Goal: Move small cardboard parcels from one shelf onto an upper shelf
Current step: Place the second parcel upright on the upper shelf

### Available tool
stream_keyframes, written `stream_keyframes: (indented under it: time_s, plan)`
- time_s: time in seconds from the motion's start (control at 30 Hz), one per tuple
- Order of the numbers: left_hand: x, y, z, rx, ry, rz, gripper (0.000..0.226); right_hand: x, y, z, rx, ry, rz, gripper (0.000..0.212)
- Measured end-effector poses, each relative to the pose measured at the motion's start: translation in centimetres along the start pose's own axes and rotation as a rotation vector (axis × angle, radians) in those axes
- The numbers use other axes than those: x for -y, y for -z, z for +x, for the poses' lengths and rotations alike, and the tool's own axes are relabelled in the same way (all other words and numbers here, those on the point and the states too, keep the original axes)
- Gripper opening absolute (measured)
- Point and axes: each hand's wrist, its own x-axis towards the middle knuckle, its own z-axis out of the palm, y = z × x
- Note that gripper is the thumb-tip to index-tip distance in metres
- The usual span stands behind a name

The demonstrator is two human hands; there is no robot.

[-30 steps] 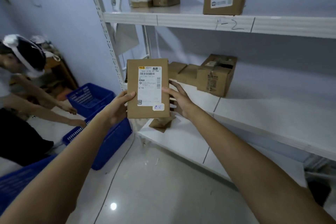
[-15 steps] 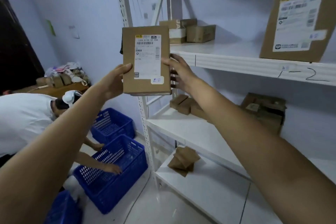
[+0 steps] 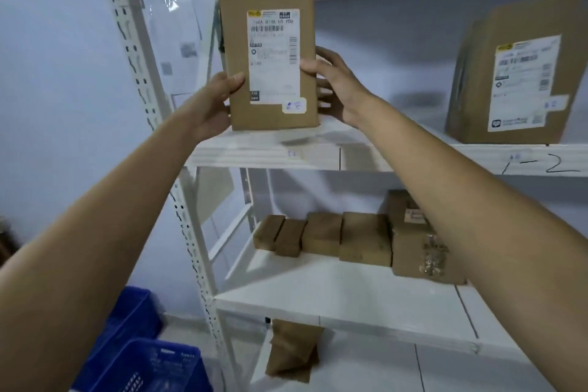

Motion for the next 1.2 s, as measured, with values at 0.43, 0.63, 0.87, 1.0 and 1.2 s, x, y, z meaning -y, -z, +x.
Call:
stream_keyframes:
  time_s: [0.43, 0.63, 0.87, 1.0, 1.2]
  plan:
    - [5.2, 0.8, 7.7, 0.226, 0.047, -0.155, 0.087, -3.9, 2.3, 2.9, -0.168, -0.025, -0.013, 0.063]
    - [6.7, 1.9, 8.8, 0.228, 0.04, -0.192, 0.074, -4.7, 1.9, 3.8, -0.176, -0.022, -0.053, 0.06]
    - [7.0, 1.3, 8.0, 0.187, 0.005, -0.144, 0.056, -5.0, 2.1, 3.5, -0.163, -0.032, -0.062, 0.059]
    - [6.5, 1.0, 7.6, 0.161, 0.009, -0.137, 0.055, -5.0, 2.1, 3.4, -0.158, -0.028, -0.061, 0.056]
    - [6.2, 1.5, 7.2, 0.184, 0.005, -0.11, 0.048, -4.7, 1.8, 2.9, -0.147, -0.024, -0.077, 0.055]
